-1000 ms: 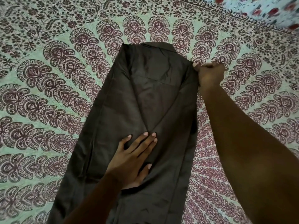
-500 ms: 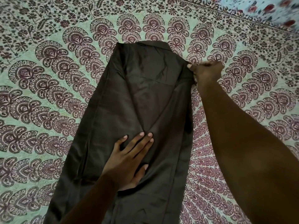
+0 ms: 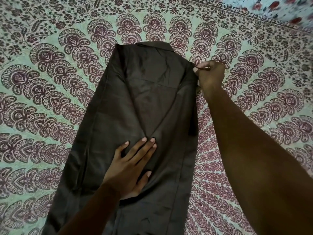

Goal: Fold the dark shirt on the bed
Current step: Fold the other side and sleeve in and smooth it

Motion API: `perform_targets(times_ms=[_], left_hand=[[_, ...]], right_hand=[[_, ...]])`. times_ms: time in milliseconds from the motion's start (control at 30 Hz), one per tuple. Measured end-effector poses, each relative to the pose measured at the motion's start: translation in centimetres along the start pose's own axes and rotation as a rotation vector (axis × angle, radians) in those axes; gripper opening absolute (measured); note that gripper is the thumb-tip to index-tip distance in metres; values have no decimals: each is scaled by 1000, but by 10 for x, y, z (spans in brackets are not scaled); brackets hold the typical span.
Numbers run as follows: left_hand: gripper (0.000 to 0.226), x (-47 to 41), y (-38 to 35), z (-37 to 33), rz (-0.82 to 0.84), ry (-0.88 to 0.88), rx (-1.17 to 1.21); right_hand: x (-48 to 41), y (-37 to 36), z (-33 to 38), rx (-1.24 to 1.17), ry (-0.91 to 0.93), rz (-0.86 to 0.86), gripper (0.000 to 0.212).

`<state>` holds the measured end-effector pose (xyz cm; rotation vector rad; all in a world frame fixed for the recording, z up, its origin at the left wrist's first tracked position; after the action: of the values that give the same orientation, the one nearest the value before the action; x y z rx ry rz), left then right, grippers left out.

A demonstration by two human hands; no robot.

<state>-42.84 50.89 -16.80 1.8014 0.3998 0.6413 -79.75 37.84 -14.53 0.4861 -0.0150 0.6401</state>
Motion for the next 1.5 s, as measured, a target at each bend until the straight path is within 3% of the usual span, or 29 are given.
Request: perform_targets(times_ms=[133, 433, 633, 800, 900, 1000, 1100, 1267, 1500], left_hand=[[86, 0, 0, 0, 0, 2, -2], [85, 0, 0, 1, -1, 1, 11], [85, 0, -1, 1, 4, 1, 20], [86, 1, 1, 1, -15, -1, 30], [86, 0, 1, 1, -15, -2, 28], [85, 0, 1, 1, -12, -2, 31], [86, 0, 1, 1, -14, -3, 35], [85, 1, 1, 2, -21, -6, 41], [85, 1, 1, 1, -33, -4, 40]], right_hand=[[2, -5, -12, -95, -101, 145, 35], [1, -16, -3, 426, 179, 147, 20], [-6, -15, -3, 445, 99, 91, 11], [-2, 0, -2, 485, 83, 52, 38], [2, 3, 0, 513, 90, 64, 22], [16, 8, 2, 466, 177, -41, 24], [62, 8, -7, 604, 399, -93, 24], [125, -2, -24, 870, 662, 57, 56], [83, -2, -35, 1078, 415, 221, 80]])
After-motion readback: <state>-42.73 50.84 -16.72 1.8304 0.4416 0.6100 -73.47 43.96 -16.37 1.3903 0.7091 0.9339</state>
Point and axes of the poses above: each hand's wrist, its own x-axis away from the middle knuckle, its own y-axis out of the back of the hand, z = x × y, the point moved 4 cm from there along -x, towards the middle knuckle, and after that the axes turned 3 degrees about y, right-handed, at the moved point
